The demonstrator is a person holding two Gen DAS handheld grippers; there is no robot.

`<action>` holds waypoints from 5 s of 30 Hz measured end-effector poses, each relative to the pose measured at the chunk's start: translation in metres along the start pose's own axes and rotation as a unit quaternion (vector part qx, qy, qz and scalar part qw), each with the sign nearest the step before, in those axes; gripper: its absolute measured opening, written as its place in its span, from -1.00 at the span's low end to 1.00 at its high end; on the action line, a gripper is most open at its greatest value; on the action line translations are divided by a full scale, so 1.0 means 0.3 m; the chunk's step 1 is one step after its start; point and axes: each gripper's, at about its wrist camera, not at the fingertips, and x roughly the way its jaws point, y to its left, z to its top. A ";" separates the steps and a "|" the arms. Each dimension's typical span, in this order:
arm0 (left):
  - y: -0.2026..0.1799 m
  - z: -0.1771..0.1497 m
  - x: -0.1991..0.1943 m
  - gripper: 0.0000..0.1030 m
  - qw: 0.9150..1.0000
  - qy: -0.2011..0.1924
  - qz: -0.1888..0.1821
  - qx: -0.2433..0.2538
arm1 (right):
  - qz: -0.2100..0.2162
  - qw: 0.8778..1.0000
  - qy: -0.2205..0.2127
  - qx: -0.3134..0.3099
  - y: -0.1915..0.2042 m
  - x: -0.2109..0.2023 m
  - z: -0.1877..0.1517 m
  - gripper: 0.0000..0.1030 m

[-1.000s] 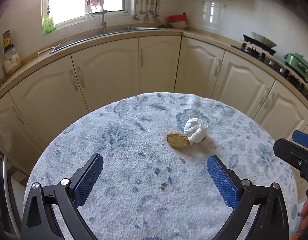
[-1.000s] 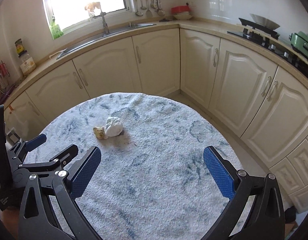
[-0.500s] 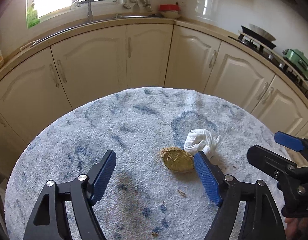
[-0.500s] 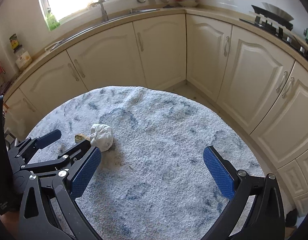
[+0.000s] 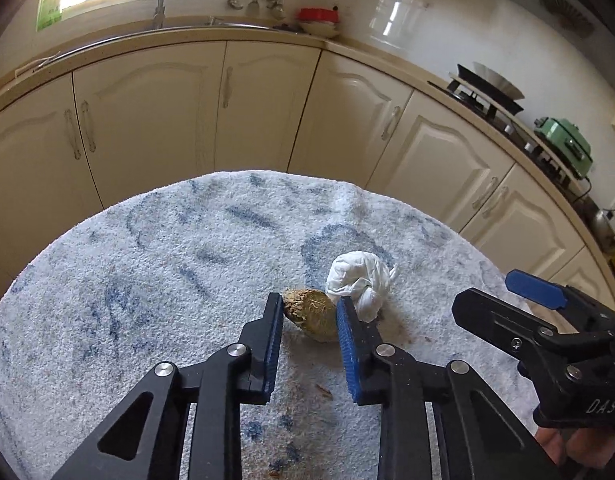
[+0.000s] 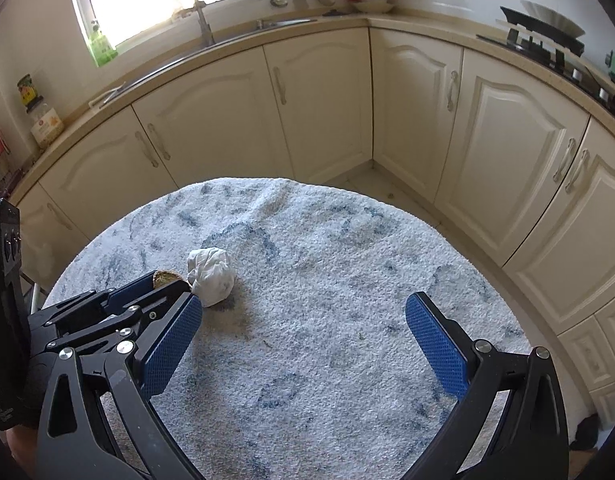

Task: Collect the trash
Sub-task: 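Move both open tools back over the white tissue and cracker, then grasp the white tissue with the right tool while the left tool grasps the cracker, then carry both items to the blue wastebasket and open both tools to drop them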

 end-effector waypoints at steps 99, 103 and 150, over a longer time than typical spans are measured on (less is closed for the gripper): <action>-1.184 -0.686 -0.908 -0.75 0.958 -0.036 -0.176 0.223 | -0.138 0.968 -0.117 0.175 -0.781 -1.186 -0.783 -0.31; -1.300 -0.690 -0.780 -0.75 0.953 0.002 -0.189 0.237 | -0.152 0.961 -0.107 0.204 -0.887 -1.175 -0.833 -0.31; -1.603 -0.512 -0.411 0.98 0.970 -0.015 -0.057 0.236 | -0.153 0.945 -0.045 0.284 -0.994 -1.019 -0.901 1.00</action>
